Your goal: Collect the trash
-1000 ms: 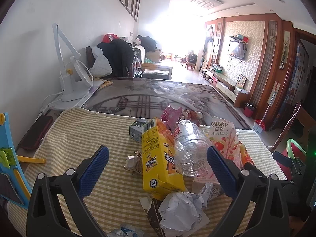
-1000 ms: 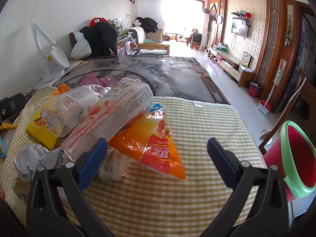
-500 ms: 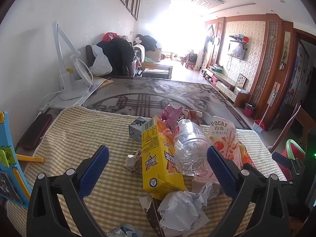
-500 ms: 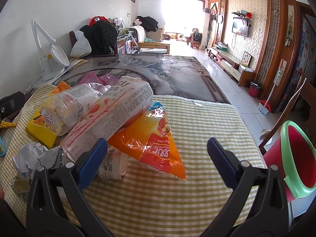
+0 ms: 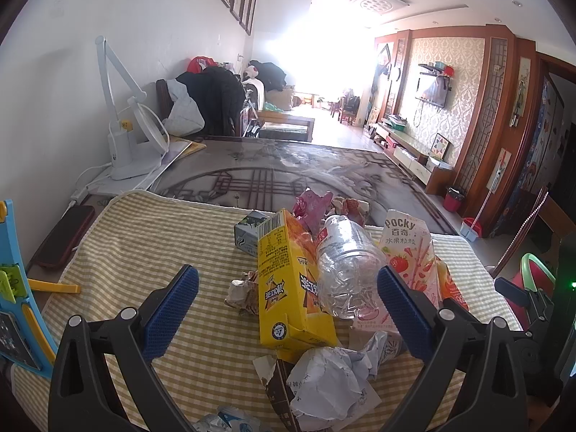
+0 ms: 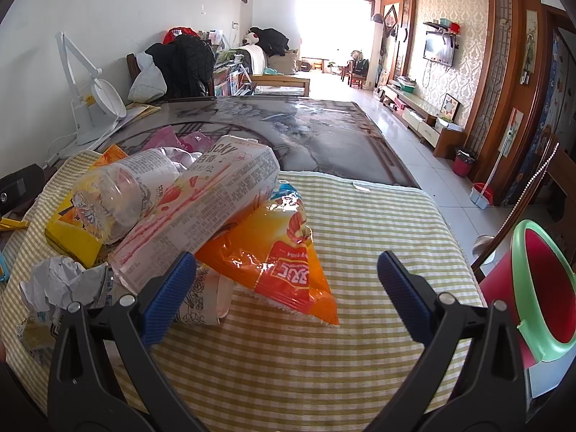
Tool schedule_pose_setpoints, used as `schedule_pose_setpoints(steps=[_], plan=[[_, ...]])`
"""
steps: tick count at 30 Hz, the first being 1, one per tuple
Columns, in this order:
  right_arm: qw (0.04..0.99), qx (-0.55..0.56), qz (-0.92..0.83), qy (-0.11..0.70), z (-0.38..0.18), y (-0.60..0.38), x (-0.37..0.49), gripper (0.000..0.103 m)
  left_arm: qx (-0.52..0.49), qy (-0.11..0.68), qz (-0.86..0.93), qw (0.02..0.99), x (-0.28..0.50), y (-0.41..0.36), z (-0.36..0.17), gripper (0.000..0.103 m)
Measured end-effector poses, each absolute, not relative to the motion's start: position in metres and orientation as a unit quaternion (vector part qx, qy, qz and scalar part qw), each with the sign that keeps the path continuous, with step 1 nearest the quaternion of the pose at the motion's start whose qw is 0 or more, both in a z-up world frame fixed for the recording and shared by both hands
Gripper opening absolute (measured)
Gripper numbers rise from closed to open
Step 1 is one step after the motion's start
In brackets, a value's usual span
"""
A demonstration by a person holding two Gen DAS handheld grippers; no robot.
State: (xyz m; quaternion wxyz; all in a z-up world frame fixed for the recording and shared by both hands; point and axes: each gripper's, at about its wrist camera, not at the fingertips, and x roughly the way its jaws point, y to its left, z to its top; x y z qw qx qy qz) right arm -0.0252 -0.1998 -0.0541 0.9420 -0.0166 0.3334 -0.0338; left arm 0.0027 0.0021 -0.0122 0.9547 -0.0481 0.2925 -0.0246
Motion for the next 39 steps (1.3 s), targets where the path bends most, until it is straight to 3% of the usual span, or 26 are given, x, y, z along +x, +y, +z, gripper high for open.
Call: schedule_pose_setpoints(steps=[12, 19, 21, 27, 31, 34, 36, 39], plan=[[0.946, -0.02, -0.028, 0.321, -0.048, -0.198, -0.029, 0.099, -0.021, 0.261, 0.027, 0.965, -0.005, 0.022, 0.004, 0.095], [0.946, 0.011, -0.025, 0.322, -0.044, -0.206, -0.027, 0.099, -0.108, 0.364, -0.069, 0.922, 0.019, 0.034, -0.011, 0.094], [0.946, 0.012, -0.028, 0.321, -0.043, -0.208, -0.027, 0.099, -0.109, 0.394, -0.107, 0.906, 0.023, 0.026, -0.019, 0.089], [0.947, 0.016, -0.032, 0.319, -0.04, -0.213, -0.024, 0.099, -0.062, 0.44, -0.164, 0.881, 0.024, 0.003, -0.028, 0.088], [0.947, 0.03, -0.034, 0.319, -0.039, -0.219, -0.023, 0.099, -0.047, 0.466, -0.173, 0.866, 0.025, -0.005, -0.039, 0.075], [0.946, 0.047, -0.029, 0.32, -0.038, -0.223, -0.021, 0.099, -0.042, 0.481, -0.169, 0.859, 0.027, -0.01, -0.046, 0.047], [0.945, 0.055, -0.023, 0.32, -0.037, -0.224, -0.019, 0.099, -0.052, 0.478, -0.168, 0.861, 0.031, -0.008, -0.047, 0.038], [0.942, 0.073, 0.001, 0.327, -0.033, -0.222, -0.011, 0.099, -0.081, 0.464, -0.168, 0.866, 0.029, 0.002, -0.044, 0.033]])
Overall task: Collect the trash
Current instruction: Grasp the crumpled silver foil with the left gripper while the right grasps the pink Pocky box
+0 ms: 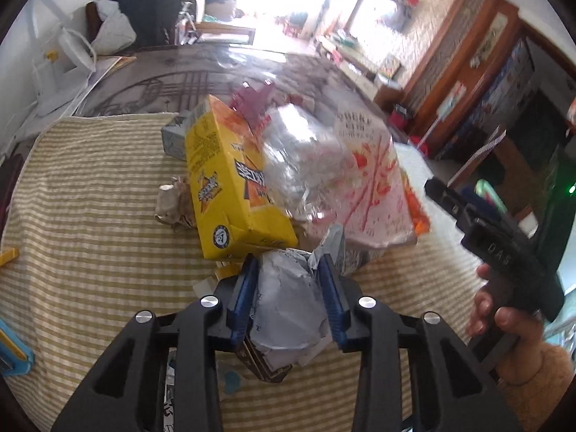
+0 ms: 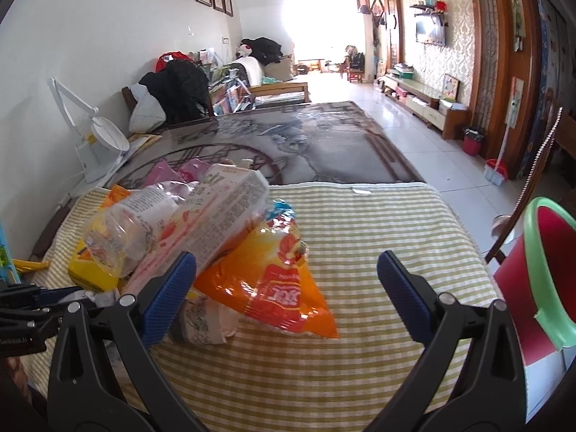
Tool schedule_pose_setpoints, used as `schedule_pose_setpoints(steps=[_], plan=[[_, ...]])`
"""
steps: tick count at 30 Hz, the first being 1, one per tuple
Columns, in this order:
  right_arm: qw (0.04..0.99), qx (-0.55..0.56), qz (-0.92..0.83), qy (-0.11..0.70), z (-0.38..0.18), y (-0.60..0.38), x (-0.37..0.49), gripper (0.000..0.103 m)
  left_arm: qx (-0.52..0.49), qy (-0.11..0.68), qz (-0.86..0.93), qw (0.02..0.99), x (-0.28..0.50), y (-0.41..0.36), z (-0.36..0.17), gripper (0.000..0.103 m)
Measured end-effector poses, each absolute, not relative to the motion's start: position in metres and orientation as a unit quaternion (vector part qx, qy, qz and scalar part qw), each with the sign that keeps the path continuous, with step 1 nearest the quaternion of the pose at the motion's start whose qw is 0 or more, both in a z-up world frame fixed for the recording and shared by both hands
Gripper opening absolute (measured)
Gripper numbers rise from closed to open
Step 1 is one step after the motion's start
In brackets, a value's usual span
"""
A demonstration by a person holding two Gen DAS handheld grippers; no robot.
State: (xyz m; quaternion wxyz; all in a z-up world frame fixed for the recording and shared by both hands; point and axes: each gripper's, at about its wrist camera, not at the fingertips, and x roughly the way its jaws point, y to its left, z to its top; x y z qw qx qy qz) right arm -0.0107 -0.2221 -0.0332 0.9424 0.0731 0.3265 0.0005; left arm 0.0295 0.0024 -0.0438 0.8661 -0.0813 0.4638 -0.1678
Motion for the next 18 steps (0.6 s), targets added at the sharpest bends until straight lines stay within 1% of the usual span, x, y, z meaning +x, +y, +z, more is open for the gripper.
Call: schedule_pose_setpoints(steps=[6, 7, 8, 9, 10, 12, 18], plan=[[0.915, 0.166, 0.09, 0.358, -0.026, -0.221, 0.026, 0.099, -0.153, 0.423, -0.14, 0.882, 0.03, 0.032, -0.03, 0.032], [0.905, 0.188, 0.102, 0.368, -0.029, -0.222, 0.033, 0.097, -0.164, 0.421, -0.138, 0.881, 0.03, 0.035, -0.031, 0.032], [0.896, 0.205, 0.114, 0.378, -0.033, -0.222, 0.038, 0.094, -0.183, 0.42, -0.133, 0.879, 0.032, 0.041, -0.032, 0.032], [0.882, 0.228, 0.129, 0.393, -0.041, -0.221, 0.043, 0.084, -0.194, 0.42, -0.131, 0.877, 0.032, 0.045, -0.032, 0.032], [0.872, 0.241, 0.14, 0.402, -0.047, -0.22, 0.048, 0.065, -0.206, 0.419, -0.129, 0.875, 0.034, 0.049, -0.033, 0.032], [0.863, 0.249, 0.158, 0.41, -0.054, -0.215, 0.054, 0.047, -0.217, 0.42, -0.128, 0.872, 0.036, 0.052, -0.035, 0.033], [0.831, 0.271, 0.2, 0.444, -0.073, -0.197, 0.076, 0.046, -0.208, 0.42, -0.129, 0.874, 0.033, 0.044, -0.04, 0.034]])
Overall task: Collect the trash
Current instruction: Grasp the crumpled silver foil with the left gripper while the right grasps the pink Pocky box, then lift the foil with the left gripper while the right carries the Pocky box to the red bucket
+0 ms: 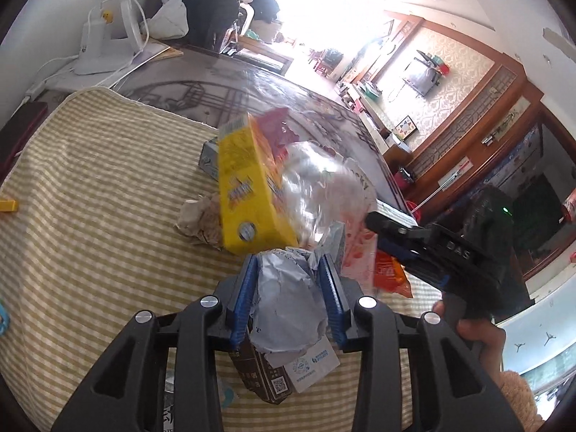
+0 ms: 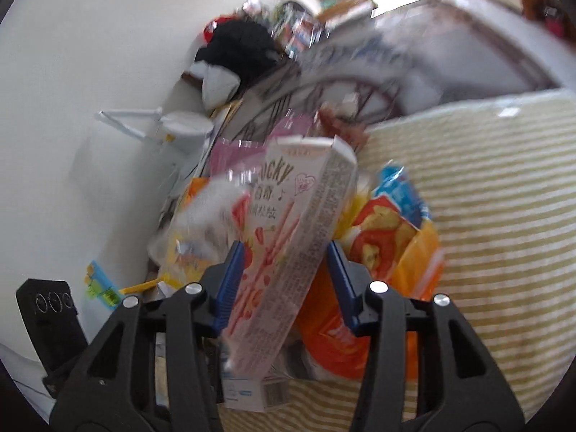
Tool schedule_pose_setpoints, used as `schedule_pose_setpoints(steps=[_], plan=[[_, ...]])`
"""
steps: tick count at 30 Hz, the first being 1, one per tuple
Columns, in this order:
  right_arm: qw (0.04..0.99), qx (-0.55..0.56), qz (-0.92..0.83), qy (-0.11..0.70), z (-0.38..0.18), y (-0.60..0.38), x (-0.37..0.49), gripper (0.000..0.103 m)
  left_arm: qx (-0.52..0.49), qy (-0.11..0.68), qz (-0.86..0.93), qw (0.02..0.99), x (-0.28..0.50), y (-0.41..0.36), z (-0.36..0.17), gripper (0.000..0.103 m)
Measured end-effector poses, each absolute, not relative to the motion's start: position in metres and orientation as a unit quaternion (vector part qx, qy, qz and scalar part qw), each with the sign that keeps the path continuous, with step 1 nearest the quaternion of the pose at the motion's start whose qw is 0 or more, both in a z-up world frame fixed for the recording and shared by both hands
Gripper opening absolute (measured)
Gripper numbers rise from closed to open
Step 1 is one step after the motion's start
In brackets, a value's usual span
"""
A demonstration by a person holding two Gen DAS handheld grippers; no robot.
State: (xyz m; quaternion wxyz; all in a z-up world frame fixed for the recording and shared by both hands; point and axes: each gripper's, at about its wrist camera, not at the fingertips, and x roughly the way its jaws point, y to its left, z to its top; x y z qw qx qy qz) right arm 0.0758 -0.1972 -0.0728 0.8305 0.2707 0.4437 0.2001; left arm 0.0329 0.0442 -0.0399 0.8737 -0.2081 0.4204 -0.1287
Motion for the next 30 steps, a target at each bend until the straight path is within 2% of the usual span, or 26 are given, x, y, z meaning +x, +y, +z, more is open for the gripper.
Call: schedule_pose_setpoints(steps=[3, 5, 6, 8, 13, 17, 20, 26, 29, 30], plan=[[0.843, 0.232, 0.2, 0.443, -0.068, -0.186, 0.074, 0.046, -0.209, 0.42, -0.129, 0.874, 0.034, 0.044, -0.04, 0.036], [0.834, 0.248, 0.215, 0.443, -0.071, -0.187, 0.073, 0.054, -0.213, 0.42, -0.13, 0.873, 0.037, 0.046, -0.041, 0.039], [0.825, 0.267, 0.228, 0.442, -0.072, -0.189, 0.074, 0.071, -0.214, 0.421, -0.131, 0.872, 0.038, 0.046, -0.041, 0.039], [0.807, 0.307, 0.254, 0.435, -0.072, -0.193, 0.072, 0.091, -0.212, 0.422, -0.133, 0.871, 0.038, 0.045, -0.042, 0.039], [0.829, 0.22, 0.245, 0.452, -0.065, -0.169, 0.069, 0.087, -0.204, 0.422, -0.132, 0.874, 0.04, 0.043, -0.044, 0.039], [0.823, 0.231, 0.247, 0.457, -0.07, -0.173, 0.066, 0.087, -0.209, 0.422, -0.132, 0.872, 0.037, 0.043, -0.045, 0.04], [0.82, 0.241, 0.255, 0.452, -0.072, -0.176, 0.066, 0.096, -0.207, 0.425, -0.134, 0.871, 0.034, 0.041, -0.047, 0.04], [0.834, 0.171, 0.247, 0.463, -0.074, -0.157, 0.065, 0.098, -0.205, 0.427, -0.134, 0.871, 0.037, 0.04, -0.048, 0.04], [0.818, 0.209, 0.258, 0.47, -0.075, -0.163, 0.066, 0.096, -0.203, 0.427, -0.131, 0.871, 0.036, 0.039, -0.049, 0.04], [0.818, 0.217, 0.254, 0.468, -0.075, -0.167, 0.067, 0.087, -0.204, 0.426, -0.131, 0.871, 0.036, 0.039, -0.049, 0.04]])
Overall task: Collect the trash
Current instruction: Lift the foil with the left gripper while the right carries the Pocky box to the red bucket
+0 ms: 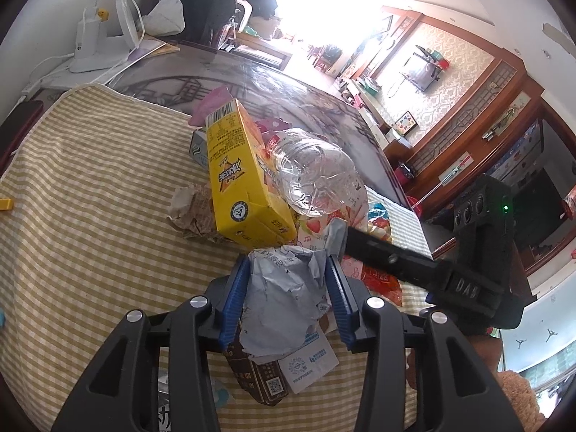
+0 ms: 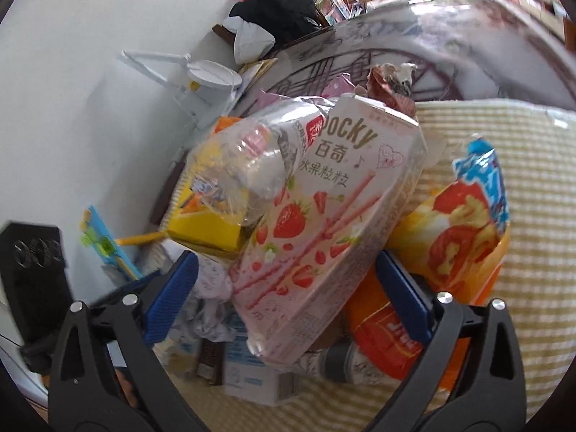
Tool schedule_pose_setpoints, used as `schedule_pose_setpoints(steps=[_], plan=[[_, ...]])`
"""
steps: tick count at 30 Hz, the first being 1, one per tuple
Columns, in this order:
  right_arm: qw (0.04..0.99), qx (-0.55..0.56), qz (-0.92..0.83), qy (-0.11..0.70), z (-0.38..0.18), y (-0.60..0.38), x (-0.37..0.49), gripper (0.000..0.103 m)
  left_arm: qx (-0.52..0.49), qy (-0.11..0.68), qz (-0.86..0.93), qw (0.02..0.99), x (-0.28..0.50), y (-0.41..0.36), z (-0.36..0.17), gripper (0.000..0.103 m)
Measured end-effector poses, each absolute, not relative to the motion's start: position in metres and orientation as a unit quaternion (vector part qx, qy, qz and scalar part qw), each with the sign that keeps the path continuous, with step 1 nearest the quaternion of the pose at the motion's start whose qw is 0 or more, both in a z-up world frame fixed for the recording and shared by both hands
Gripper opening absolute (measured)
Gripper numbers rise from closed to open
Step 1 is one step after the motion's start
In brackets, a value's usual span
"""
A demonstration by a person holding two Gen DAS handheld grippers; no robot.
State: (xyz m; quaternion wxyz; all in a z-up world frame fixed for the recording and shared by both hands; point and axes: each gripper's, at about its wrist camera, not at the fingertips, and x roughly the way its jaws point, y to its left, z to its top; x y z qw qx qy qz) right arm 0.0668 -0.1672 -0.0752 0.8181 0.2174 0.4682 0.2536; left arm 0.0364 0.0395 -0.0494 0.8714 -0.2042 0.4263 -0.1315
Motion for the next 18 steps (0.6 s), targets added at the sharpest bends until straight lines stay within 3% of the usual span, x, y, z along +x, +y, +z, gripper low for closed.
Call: schedule_pose_setpoints(steps=[1, 2, 3, 4, 10, 18], plan=[[0.82, 0.222, 0.243, 0.467, -0.076, -0.171, 0.067, 0.064, -0.205, 0.426, -0.132, 0.872, 0.036, 0.04, -0.05, 0.04], [0.819, 0.233, 0.231, 0.471, -0.079, -0.178, 0.069, 0.048, -0.203, 0.423, -0.131, 0.873, 0.037, 0.04, -0.049, 0.04], [0.811, 0.253, 0.229, 0.475, -0.083, -0.184, 0.07, 0.036, -0.203, 0.423, -0.132, 0.873, 0.034, 0.039, -0.05, 0.04], [0.802, 0.283, 0.23, 0.474, -0.088, -0.191, 0.07, 0.032, -0.204, 0.424, -0.135, 0.872, 0.035, 0.039, -0.051, 0.04], [0.809, 0.334, 0.213, 0.434, -0.079, -0.218, 0.065, 0.023, -0.204, 0.421, -0.131, 0.874, 0.036, 0.043, -0.051, 0.04], [0.842, 0.323, 0.185, 0.391, -0.051, -0.246, 0.048, 0.023, -0.203, 0.412, -0.13, 0.879, 0.037, 0.045, -0.049, 0.04]])
